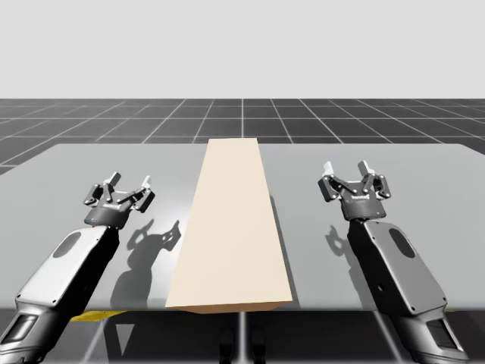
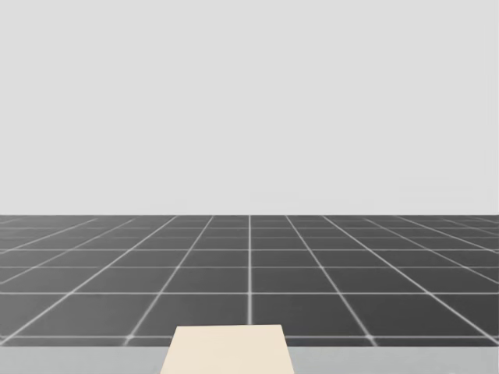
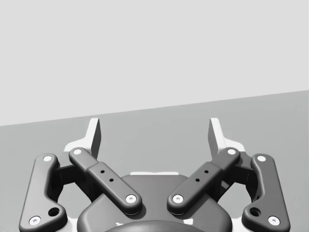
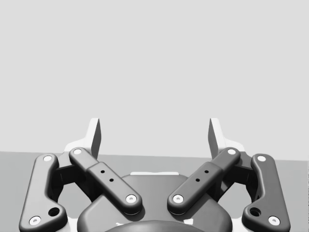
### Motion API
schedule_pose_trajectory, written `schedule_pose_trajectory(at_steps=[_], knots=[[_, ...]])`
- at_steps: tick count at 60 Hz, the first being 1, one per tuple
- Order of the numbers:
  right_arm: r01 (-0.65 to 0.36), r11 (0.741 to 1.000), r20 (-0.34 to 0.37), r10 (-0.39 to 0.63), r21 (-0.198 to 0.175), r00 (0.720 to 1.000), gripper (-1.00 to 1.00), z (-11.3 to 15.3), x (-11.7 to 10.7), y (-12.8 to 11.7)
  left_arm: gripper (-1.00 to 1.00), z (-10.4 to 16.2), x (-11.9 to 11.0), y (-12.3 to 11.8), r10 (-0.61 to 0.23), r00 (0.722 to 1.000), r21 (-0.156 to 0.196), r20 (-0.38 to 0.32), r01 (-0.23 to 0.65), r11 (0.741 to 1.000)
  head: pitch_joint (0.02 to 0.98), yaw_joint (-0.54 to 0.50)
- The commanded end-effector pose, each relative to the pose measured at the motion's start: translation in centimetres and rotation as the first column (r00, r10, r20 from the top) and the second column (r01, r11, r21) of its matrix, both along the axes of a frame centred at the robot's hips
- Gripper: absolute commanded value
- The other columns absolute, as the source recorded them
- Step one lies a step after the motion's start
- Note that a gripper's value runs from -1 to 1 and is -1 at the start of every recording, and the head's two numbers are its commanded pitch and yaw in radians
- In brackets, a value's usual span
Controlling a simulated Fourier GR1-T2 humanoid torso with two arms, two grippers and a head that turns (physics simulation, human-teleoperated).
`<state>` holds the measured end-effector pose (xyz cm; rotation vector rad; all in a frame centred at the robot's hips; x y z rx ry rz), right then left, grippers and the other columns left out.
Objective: Retrieve the object from inside the box.
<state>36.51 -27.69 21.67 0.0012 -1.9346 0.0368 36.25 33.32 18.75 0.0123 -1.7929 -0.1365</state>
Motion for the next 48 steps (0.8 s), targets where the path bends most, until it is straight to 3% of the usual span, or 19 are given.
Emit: schedule_pose_trajectory(at_steps=[1, 5, 8, 13, 15, 21, 25, 28, 29, 31, 32, 33, 34, 36, 41, 45, 48], knots=[[0.009, 1.000, -0.001, -0.009, 0.001, 1.000, -1.00, -0.1, -0.2, 0.1, -1.00, -0.1, 0.1, 0.0, -0.001, 1.000, 0.001, -0.001, 0.001, 1.000, 0.066, 0.00], [-0.019, 1.000, -0.014, 0.019, -0.003, 1.000, -1.00, -0.1, -0.1, 0.2, -1.00, -0.1, 0.1, 0.0, -0.001, 1.000, -0.001, -0.005, 0.001, 1.000, 0.066, 0.00], [-0.018, 1.000, -0.037, 0.017, -0.021, 0.999, -1.00, -0.3, 0.0, 0.1, -1.00, -0.3, 0.3, 0.2, 0.003, 0.998, -0.025, -0.063, -0.005, 1.000, 0.067, 0.00], [-0.095, 0.995, -0.102, 0.090, -0.044, 0.991, -1.00, -1.0, 0.2, 0.4, -1.00, -1.2, 0.8, 0.3, 0.003, 0.985, 0.008, -0.173, -0.002, 1.000, 0.068, 0.00], [-0.121, 0.991, -0.116, 0.115, -0.051, 0.987, -1.00, -1.1, 0.2, 0.6, -1.00, -1.3, 0.8, 0.2, -0.009, 0.983, 0.004, -0.186, 0.010, 1.000, 0.069, 0.00], [-0.251, 0.963, -0.167, 0.233, -0.094, 0.958, -1.00, -2.1, -0.2, 2.1, -1.00, -2.0, 0.7, -0.8, -0.110, 0.957, 0.014, -0.268, 0.118, 0.993, 0.070, 0.00], [-0.345, 0.930, -0.182, 0.320, -0.125, 0.930, -1.00, -2.7, -0.8, 3.4, -1.00, -2.4, 0.3, -1.7, -0.185, 0.937, 0.048, -0.296, 0.208, 0.977, 0.070, 0.00], [-0.412, 0.895, -0.200, 0.378, -0.170, 0.904, -1.00, -3.1, -1.4, 4.4, -1.00, -2.7, -0.1, -2.5, -0.233, 0.921, 0.075, -0.312, 0.269, 0.960, 0.070, 0.00], [-0.449, 0.872, -0.206, 0.412, -0.195, 0.888, -1.00, -3.4, -1.7, 5.0, -1.00, -2.8, -0.3, -2.9, -0.262, 0.910, 0.091, -0.321, 0.305, 0.948, 0.070, 0.00], [-0.474, 0.856, -0.211, 0.433, -0.209, 0.876, -1.00, -3.6, -2.0, 5.5, -1.00, -2.9, -0.4, -3.2, -0.283, 0.903, 0.100, -0.324, 0.330, 0.939, 0.070, 0.00], [-0.509, 0.832, -0.220, 0.465, -0.223, 0.857, -1.00, -3.9, -2.3, 6.1, -1.00, -3.0, -0.7, -3.5, -0.313, 0.891, 0.110, -0.330, 0.365, 0.924, 0.070, 0.00], [-0.521, 0.824, -0.223, 0.477, -0.225, 0.850, -1.00, -4.0, -2.5, 6.4, -1.00, -3.0, -0.8, -3.7, -0.322, 0.888, 0.111, -0.330, 0.375, 0.920, 0.070, 0.00], [-0.558, 0.799, -0.232, 0.512, -0.224, 0.827, -1.00, -4.2, -2.9, 7.0, -1.00, -3.1, -1.0, -4.1, -0.352, 0.876, 0.117, -0.330, 0.408, 0.905, 0.071, 0.00], [-0.577, 0.786, -0.232, 0.532, -0.222, 0.814, -1.00, -4.3, -3.1, 7.4, -1.00, -3.1, -1.2, -4.3, -0.374, 0.866, 0.125, -0.331, 0.434, 0.892, 0.071, 0.00], [-0.671, 0.715, -0.228, 0.632, -0.196, 0.741, -1.00, -4.4, -4.5, 8.9, -1.00, -3.1, -2.1, -5.3, -0.460, 0.826, 0.141, -0.326, 0.524, 0.840, 0.073, 0.00], [-0.703, 0.689, -0.209, 0.672, -0.176, 0.711, -1.00, -4.2, -5.1, 9.6, -1.00, -3.1, -2.5, -5.8, -0.495, 0.807, 0.151, -0.323, 0.561, 0.814, 0.074, 0.00], [-0.753, 0.644, -0.220, 0.721, -0.134, 0.657, -1.00, -4.1, -5.7, 10.2, -1.00, -3.1, -2.9, -6.2, -0.529, 0.787, 0.159, -0.317, 0.594, 0.789, 0.074, 0.00]])
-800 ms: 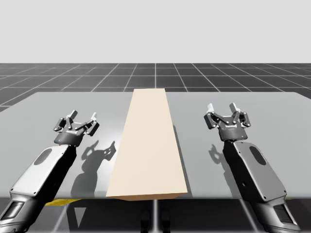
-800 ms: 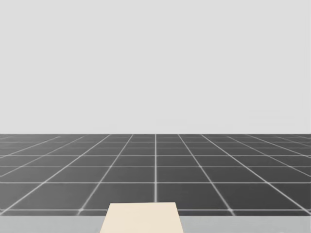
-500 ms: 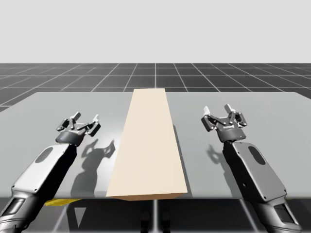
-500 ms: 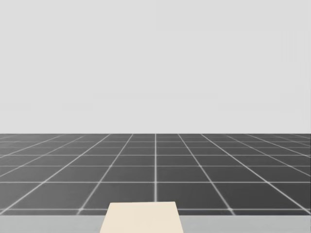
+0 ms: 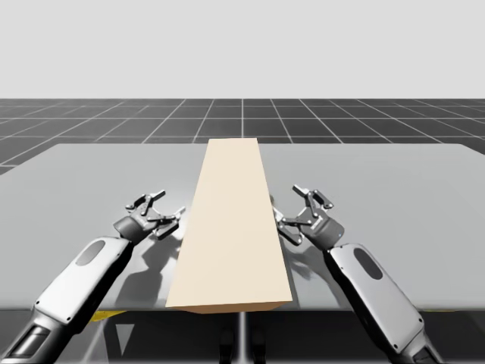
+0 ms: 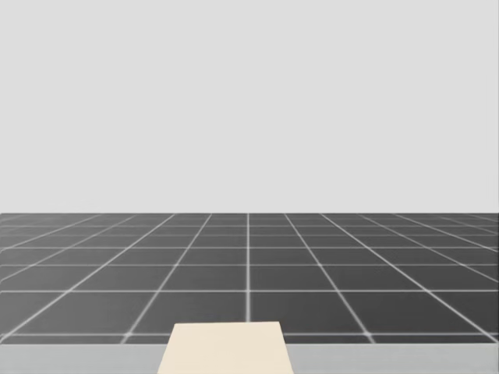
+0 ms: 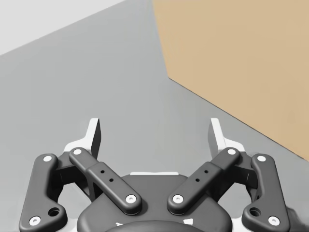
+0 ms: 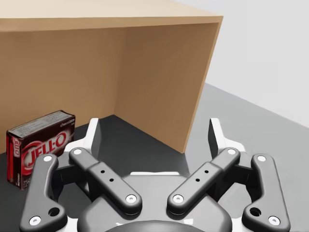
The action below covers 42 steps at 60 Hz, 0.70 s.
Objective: Retrieve the object from inside the box.
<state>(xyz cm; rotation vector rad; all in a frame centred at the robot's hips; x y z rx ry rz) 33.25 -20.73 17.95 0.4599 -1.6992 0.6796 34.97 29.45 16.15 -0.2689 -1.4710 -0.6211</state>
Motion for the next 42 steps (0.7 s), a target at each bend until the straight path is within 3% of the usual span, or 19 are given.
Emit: schedule_pose_trajectory(at_steps=[1, 14, 18, 29, 31, 42], knots=[[-0.190, 0.981, -0.033, 0.191, 0.030, 0.981, -1.00, -0.3, -2.5, 3.3, -1.00, -0.5, -1.6, -2.3, -0.159, 0.987, 0.032, 0.007, 0.158, 0.987, 0.074, 0.00], [-0.212, 0.977, -0.029, 0.213, 0.027, 0.977, -1.00, -1.7, -2.8, 4.9, -1.00, -0.6, -2.0, -2.9, -0.185, 0.983, 0.045, 0.011, 0.185, 0.982, 0.074, -0.01], [-0.237, 0.969, -0.058, 0.240, 0.066, 0.969, -1.00, -2.6, -2.6, 5.8, -1.00, -0.7, -1.9, -2.9, -0.185, 0.983, 0.050, 0.010, 0.184, 0.982, 0.075, -0.02], [-0.253, 0.963, -0.096, 0.262, 0.095, 0.960, -1.00, -4.0, -1.5, 7.7, -1.00, -0.7, -1.9, -3.1, -0.186, 0.983, 0.057, 0.011, 0.185, 0.981, 0.076, -0.02], [-0.249, 0.962, -0.109, 0.261, 0.116, 0.959, -1.00, -4.1, -1.2, 7.9, -1.00, -0.7, -1.9, -3.0, -0.185, 0.983, 0.058, 0.012, 0.184, 0.981, 0.078, -0.03], [-0.234, 0.966, -0.167, 0.249, 0.108, 0.954, -1.00, -5.2, 0.3, 9.0, -1.00, -0.6, -2.0, -3.1, -0.188, 0.982, 0.064, 0.015, 0.186, 0.980, 0.087, -0.03]])
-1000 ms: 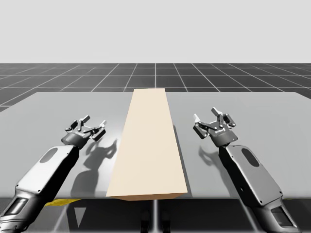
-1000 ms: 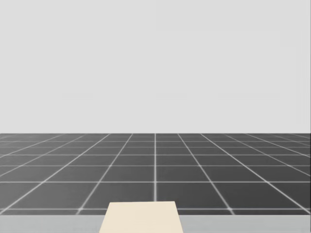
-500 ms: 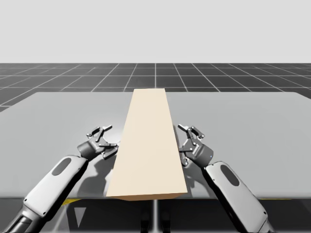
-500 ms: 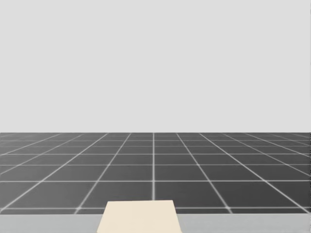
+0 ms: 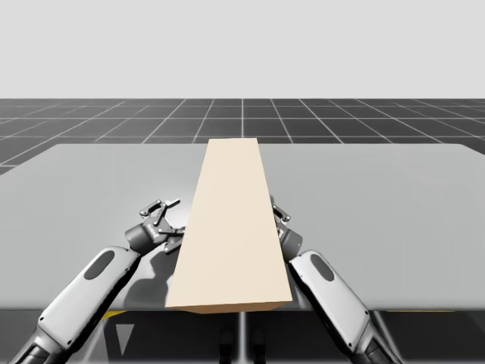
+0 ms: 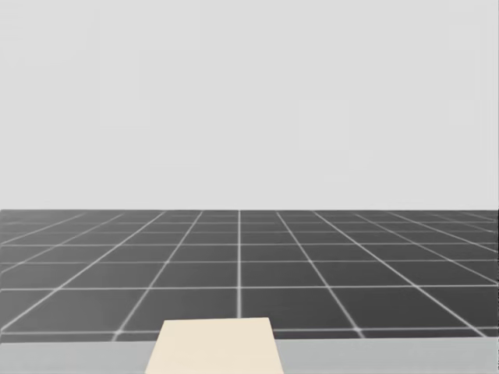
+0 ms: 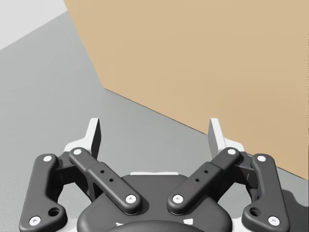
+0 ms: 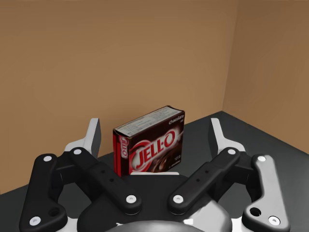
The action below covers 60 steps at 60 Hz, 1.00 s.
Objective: Retrieve the object from inside the box.
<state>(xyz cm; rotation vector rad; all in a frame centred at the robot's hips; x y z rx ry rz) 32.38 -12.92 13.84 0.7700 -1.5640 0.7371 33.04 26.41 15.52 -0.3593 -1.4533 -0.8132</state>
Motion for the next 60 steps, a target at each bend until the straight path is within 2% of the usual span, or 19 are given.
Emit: schedule_pose_trajectory(at_steps=[1, 7, 19, 30, 40, 45, 46, 47, 49, 50, 53, 60], knots=[[-0.003, 1.000, -0.051, 0.002, -0.008, 0.999, -1.00, -1.1, 1.3, 1.3, -1.00, 0.0, 0.0, -0.1, -0.004, 1.000, 0.008, 0.005, 0.004, 1.000, 0.088, -0.03], [-0.003, 0.999, -0.095, -0.001, -0.040, 0.995, -1.00, -2.1, 2.5, 2.3, -1.00, 0.1, -0.1, 0.0, -0.006, 1.000, 0.014, 0.009, 0.006, 1.000, 0.098, -0.04], [-0.042, 0.995, -0.124, 0.031, -0.088, 0.992, -1.00, -3.2, 4.7, 4.2, -1.00, 0.2, -0.2, 0.1, -0.002, 1.000, 0.020, 0.021, 0.002, 1.000, 0.113, -0.03], [-0.047, 0.993, -0.133, 0.032, -0.107, 0.991, -1.00, -3.3, 6.8, 5.5, -1.00, 0.2, -0.3, 0.2, 0.002, 1.000, 0.034, 0.031, -0.003, 0.999, 0.123, -0.03], [-0.039, 0.992, -0.155, 0.020, -0.117, 0.988, -1.00, -3.6, 7.6, 6.0, -1.00, 0.2, -0.3, 0.1, 0.000, 0.999, 0.043, 0.035, -0.002, 0.999, 0.130, -0.03], [-0.011, 0.990, -0.154, -0.011, -0.142, 0.988, -1.00, -3.8, 7.9, 6.2, -1.00, 0.2, -0.4, 0.1, -0.001, 0.999, 0.047, 0.037, -0.001, 0.999, 0.129, -0.03], [0.015, 0.988, -0.141, -0.037, -0.156, 0.989, -0.96, -3.9, 8.0, 6.2, -1.00, 0.2, -0.4, 0.1, -0.002, 0.999, 0.047, 0.038, 0.000, 0.999, 0.128, -0.03], [0.025, 0.987, -0.136, -0.047, -0.159, 0.990, -0.72, -4.0, 8.0, 6.2, -1.00, 0.2, -0.4, 0.1, -0.001, 0.999, 0.048, 0.038, -0.001, 0.999, 0.127, -0.03], [0.047, 0.986, -0.144, -0.070, -0.158, 0.987, 0.23, -4.0, 8.0, 6.1, -1.00, 0.2, -0.4, 0.2, 0.000, 0.999, 0.050, 0.040, -0.002, 0.999, 0.127, -0.03], [0.057, 0.986, -0.128, -0.078, -0.158, 0.989, 0.87, -4.1, 8.0, 6.0, -1.00, 0.2, -0.4, 0.2, 0.000, 0.999, 0.051, 0.040, -0.002, 0.999, 0.126, -0.03], [0.067, 0.985, -0.143, -0.090, -0.160, 0.986, 1.00, -4.0, 7.9, 5.8, -1.00, 0.2, -0.4, 0.2, -0.001, 0.999, 0.052, 0.041, -0.001, 0.999, 0.125, -0.03], [0.085, 0.985, -0.131, -0.105, -0.153, 0.986, 1.00, -3.5, 7.3, 4.8, -1.00, 0.2, -0.4, 0.2, -0.001, 0.999, 0.048, 0.043, -0.001, 0.999, 0.120, -0.03]])
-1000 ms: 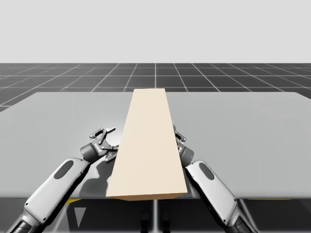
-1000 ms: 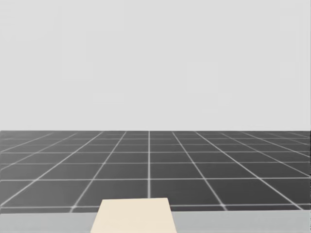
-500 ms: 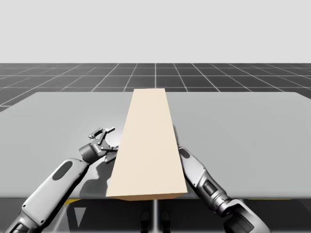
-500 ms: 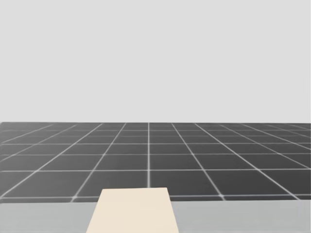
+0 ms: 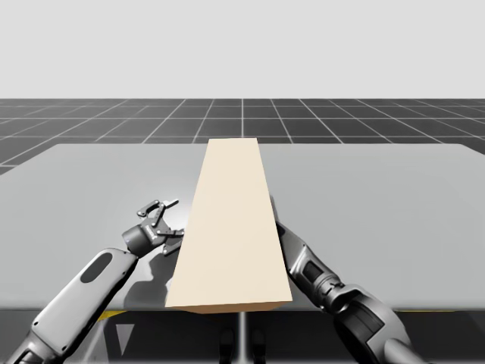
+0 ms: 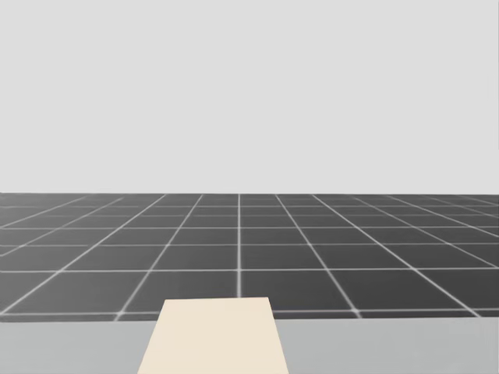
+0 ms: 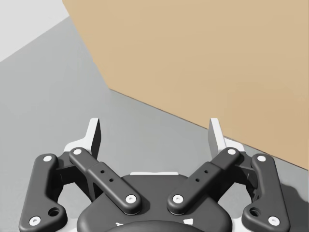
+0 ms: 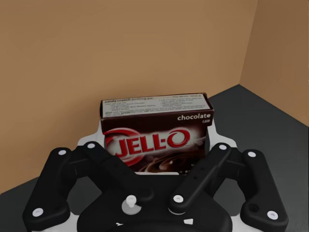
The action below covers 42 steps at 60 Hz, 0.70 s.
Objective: Retrieve the object from inside the box.
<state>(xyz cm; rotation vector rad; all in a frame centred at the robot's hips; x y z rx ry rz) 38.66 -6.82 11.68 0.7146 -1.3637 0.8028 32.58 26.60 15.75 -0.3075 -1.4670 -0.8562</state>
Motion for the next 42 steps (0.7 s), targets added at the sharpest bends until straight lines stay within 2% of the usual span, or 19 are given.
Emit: schedule_pose_trajectory(at_steps=[1, 4, 11, 14, 23, 34, 42], knots=[[0.127, 0.992, 0.003, -0.127, -0.002, 0.992, 1.00, -1.3, 1.0, -1.4, -1.00, 0.0, 0.1, 0.0, -0.001, 1.000, -0.001, 0.006, 0.001, 1.000, 0.120, -0.03], [0.141, 0.990, 0.011, -0.141, -0.006, 0.990, 1.00, -1.0, 0.6, -2.0, -1.00, 0.0, 0.1, 0.1, 0.000, 1.000, -0.002, 0.006, 0.000, 1.000, 0.118, -0.03], [0.178, 0.984, 0.059, -0.178, 0.012, 0.982, 1.00, 0.5, -1.1, -4.4, -1.00, 0.1, 0.2, 0.2, 0.004, 1.000, -0.008, 0.007, -0.004, 1.000, 0.114, -0.03], [0.206, 0.978, 0.096, -0.207, 0.018, 0.974, 1.00, 1.3, -2.3, -6.3, -1.00, 0.1, 0.2, 0.3, 0.005, 1.000, -0.010, 0.008, -0.005, 1.000, 0.115, -0.03], [0.268, 0.963, 0.145, -0.268, 0.021, 0.952, 1.00, 2.5, -5.1, -10.2, -1.00, 0.2, 0.2, 0.4, 0.006, 1.000, -0.013, 0.010, -0.006, 1.000, 0.113, -0.03], [0.366, 0.930, 0.177, -0.368, 0.044, 0.913, 1.00, 3.4, -7.7, -15.3, -1.00, 0.2, 0.2, 0.5, 0.007, 1.000, -0.012, 0.011, -0.007, 1.000, 0.110, -0.03], [0.434, 0.900, 0.200, -0.434, 0.049, 0.878, 1.00, 4.0, -7.8, -18.3, -1.00, 0.2, 0.2, 0.5, 0.007, 1.000, -0.012, 0.011, -0.007, 1.000, 0.108, -0.04]])
